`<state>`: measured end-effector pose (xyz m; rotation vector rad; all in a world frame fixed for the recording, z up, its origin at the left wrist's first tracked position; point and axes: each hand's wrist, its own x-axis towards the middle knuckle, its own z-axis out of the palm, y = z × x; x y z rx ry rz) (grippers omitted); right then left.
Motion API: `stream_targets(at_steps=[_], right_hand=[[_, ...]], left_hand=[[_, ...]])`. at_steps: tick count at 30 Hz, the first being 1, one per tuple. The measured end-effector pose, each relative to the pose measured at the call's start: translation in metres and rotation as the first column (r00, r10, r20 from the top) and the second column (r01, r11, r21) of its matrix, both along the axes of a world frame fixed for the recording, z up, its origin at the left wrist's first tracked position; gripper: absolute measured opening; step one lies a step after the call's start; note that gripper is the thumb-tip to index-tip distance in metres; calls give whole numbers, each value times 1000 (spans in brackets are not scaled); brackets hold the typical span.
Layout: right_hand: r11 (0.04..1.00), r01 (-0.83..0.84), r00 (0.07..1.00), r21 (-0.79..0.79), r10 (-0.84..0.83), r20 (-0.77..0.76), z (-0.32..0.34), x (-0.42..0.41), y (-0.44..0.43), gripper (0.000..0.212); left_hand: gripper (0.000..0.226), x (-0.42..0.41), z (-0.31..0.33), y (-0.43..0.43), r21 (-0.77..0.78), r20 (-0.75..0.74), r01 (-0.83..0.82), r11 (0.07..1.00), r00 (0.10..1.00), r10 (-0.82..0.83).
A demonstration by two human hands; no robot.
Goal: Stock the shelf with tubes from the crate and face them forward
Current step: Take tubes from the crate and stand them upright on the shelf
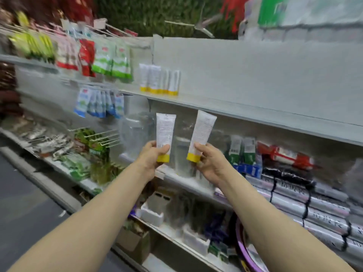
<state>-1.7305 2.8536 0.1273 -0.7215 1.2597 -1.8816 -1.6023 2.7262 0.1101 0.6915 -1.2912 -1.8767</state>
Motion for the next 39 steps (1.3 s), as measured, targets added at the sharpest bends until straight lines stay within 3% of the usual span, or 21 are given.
stream_targets(at_steps=[5,10,17,23,32,39], right_hand=[[995,-7,999,-102,2,-51,57,-8,-93,11],[986,13,997,-166,-24,-67,112,-36,-192,14],[988,105,965,-115,-129,-228,167,-110,-305,31],[954,297,914,-40,-296,-278,165,-147,-384,29],[761,636,725,128,-531,-438,151,-162,-454,24],[542,813,549,211,-596,-585,160,-142,-487,33]], left_hand=[[39,-8,55,-87,-61,-70,-60,996,996,56],[36,-38,113,-184,-163,-84,-110,980,992,97],[40,-83,162,-329,-289,-36,-221,932,975,220],[38,-109,161,-420,-442,38,-206,873,968,248],[43,-137,155,-509,-665,162,8,747,978,134],[43,-136,151,-541,-692,207,154,706,978,-10]])
